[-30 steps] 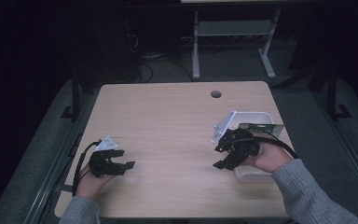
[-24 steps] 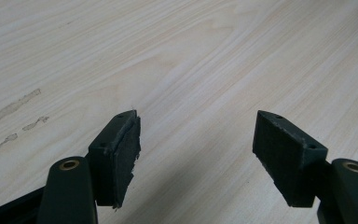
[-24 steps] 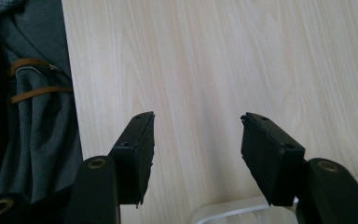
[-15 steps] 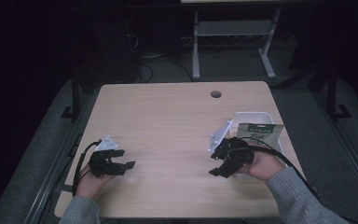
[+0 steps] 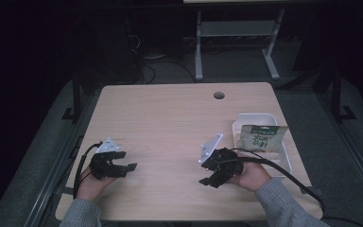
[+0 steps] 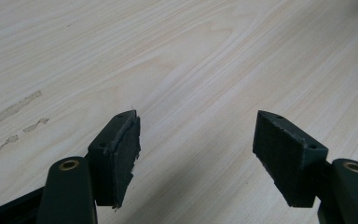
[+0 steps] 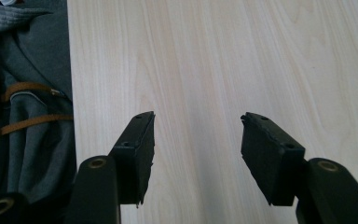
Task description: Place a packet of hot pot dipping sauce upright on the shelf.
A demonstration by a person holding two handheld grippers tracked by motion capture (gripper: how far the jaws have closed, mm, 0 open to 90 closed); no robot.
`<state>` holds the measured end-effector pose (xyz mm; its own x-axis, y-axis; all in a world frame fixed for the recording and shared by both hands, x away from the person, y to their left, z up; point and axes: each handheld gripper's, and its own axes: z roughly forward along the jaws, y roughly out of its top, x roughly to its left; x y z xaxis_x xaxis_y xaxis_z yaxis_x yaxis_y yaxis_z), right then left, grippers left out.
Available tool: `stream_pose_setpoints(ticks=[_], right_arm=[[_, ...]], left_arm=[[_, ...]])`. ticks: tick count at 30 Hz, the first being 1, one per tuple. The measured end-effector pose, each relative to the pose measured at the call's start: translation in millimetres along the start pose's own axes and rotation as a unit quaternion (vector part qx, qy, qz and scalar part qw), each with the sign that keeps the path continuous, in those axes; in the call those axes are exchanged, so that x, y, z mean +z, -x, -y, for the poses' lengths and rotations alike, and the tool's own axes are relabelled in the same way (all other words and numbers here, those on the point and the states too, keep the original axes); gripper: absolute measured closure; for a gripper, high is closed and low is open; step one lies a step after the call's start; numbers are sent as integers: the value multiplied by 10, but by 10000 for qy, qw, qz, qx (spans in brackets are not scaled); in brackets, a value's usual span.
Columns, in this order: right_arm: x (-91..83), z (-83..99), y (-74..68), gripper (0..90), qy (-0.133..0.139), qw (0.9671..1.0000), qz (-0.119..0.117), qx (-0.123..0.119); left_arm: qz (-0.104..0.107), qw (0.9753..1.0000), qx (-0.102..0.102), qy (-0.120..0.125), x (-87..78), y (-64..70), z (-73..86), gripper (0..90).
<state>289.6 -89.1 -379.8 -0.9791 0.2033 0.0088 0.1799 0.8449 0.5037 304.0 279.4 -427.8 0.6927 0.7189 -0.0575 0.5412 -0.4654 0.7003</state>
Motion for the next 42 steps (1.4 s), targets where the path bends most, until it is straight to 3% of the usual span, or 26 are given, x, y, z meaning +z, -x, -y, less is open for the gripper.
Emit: stream_pose_setpoints(ticks=[24,38,41,42], right_arm=[[502,25,-144,427,352,9993,58,121],[658,58,-208,415,505,9985,78,178],[682,60,-217,416,568,9982,77,154],[712,95,-217,432,727,9971,21,220]], left_arm=[[0,10000,49,-24,4,4,-1,309],[8,10000,55,-56,22,14,3,307],[7,10000,67,-63,25,16,4,307],[10,10000,72,-66,29,16,5,307]])
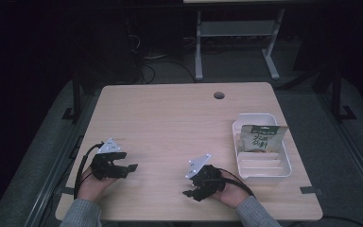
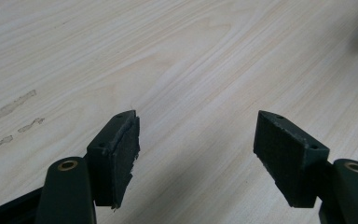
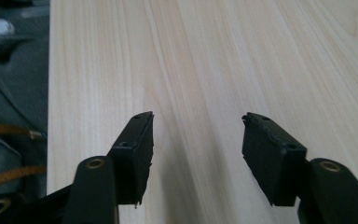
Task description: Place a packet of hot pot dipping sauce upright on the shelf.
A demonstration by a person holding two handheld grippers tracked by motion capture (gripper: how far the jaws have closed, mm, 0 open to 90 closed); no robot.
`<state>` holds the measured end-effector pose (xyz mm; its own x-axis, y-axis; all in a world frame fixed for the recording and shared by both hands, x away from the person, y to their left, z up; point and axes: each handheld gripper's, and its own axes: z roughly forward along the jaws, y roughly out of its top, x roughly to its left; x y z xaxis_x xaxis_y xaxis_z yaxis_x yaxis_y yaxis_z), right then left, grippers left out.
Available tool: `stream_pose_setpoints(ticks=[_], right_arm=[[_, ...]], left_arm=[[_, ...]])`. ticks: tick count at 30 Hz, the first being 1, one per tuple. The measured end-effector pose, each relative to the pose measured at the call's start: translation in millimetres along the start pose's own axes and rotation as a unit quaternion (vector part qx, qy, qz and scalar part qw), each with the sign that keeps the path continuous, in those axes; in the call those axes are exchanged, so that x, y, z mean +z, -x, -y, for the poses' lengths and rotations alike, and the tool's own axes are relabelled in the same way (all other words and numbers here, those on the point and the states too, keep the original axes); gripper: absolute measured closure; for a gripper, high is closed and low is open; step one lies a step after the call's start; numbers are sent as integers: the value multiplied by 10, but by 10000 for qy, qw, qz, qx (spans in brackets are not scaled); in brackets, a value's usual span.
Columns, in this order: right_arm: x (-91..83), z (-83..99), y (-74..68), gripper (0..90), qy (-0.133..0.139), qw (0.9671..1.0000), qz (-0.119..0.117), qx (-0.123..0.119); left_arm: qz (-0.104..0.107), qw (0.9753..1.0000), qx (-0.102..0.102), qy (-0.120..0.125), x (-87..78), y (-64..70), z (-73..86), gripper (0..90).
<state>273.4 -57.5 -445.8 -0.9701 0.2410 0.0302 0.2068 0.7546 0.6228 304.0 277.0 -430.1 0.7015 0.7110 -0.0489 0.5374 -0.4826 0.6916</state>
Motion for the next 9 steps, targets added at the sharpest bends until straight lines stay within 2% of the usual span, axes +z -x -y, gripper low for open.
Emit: stream_pose_setpoints(ticks=[2,3,5,9], right_arm=[[25,-9,-11,422,-226,9996,119,-75],[14,-16,-17,421,-208,9996,150,-131],[-19,-28,-21,406,-91,9999,110,-74],[-32,-31,-32,379,-71,9998,133,-117]], left_arm=[[3,10000,8,-12,4,2,-1,307],[4,10000,12,-15,5,3,-1,306],[-6,10000,23,-22,8,5,-4,306],[-1,10000,33,-38,15,11,-4,305]])
